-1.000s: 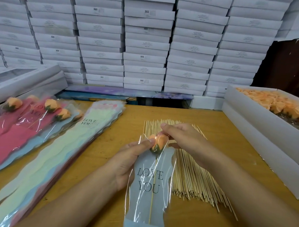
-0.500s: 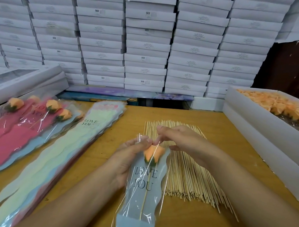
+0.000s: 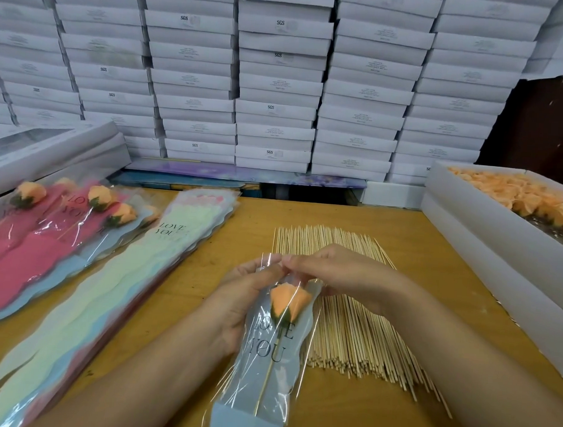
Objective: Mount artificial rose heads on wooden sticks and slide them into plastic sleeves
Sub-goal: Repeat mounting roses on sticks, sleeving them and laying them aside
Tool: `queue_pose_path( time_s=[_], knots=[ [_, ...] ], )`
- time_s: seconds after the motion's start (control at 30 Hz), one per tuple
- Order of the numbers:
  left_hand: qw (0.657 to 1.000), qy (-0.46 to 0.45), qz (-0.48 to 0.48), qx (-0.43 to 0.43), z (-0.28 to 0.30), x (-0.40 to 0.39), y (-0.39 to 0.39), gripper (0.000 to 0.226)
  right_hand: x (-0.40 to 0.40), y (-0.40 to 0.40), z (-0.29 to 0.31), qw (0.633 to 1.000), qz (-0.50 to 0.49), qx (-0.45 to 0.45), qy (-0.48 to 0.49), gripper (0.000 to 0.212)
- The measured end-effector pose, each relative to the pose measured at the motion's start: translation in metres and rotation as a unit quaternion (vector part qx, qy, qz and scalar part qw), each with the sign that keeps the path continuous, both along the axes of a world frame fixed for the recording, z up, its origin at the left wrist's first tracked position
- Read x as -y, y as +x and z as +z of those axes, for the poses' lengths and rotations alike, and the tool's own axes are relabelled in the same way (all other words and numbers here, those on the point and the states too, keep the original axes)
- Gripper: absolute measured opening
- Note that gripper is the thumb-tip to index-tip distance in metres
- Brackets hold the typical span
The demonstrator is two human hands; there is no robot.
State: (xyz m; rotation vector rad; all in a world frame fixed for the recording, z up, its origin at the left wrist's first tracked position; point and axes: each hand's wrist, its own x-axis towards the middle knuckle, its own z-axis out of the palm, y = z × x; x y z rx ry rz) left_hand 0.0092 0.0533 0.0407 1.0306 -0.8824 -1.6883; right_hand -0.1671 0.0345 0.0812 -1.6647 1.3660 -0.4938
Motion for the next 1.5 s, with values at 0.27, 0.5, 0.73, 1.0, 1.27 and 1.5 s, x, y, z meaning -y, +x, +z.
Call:
queue_pose_path(
  time_s=[0.27, 0.5, 0.73, 1.0, 1.27, 1.5],
  knots=[
    [0.999, 0.012, 0.025, -0.028, 0.005, 0.000, 0.000, 0.055, -0.003, -0.008, -0.006, 0.977, -0.083, 0.196, -0.010, 0.052],
    [0.999, -0.003, 0.038, -0.013, 0.003, 0.000, -0.003, 0.047, -0.018, 0.001, -0.026, 0.965, -0.086, 0.229, 0.091, 0.063],
    [0.999, 0.019, -0.033, 0.007, 0.007, -0.005, -0.003, 0.048, -0.014, -0.003, -0.030, 0.948, -0.162, 0.270, 0.047, 0.023],
    [0.981, 0.048, -0.170, 0.080, 0.002, -0.017, -0.009, 0.056, -0.008, -0.012, -0.029, 0.926, -0.256, 0.277, -0.032, 0.023],
    [0.991, 0.023, -0.105, 0.085, 0.001, -0.020, -0.014, 0.030, -0.018, -0.014, -0.027, 0.929, -0.160, 0.330, 0.053, 0.047],
    [0.989, 0.037, -0.125, 0.065, 0.006, -0.023, -0.016, 0.047, -0.013, -0.016, -0.029, 0.918, -0.191, 0.342, 0.055, 0.028]
  ],
)
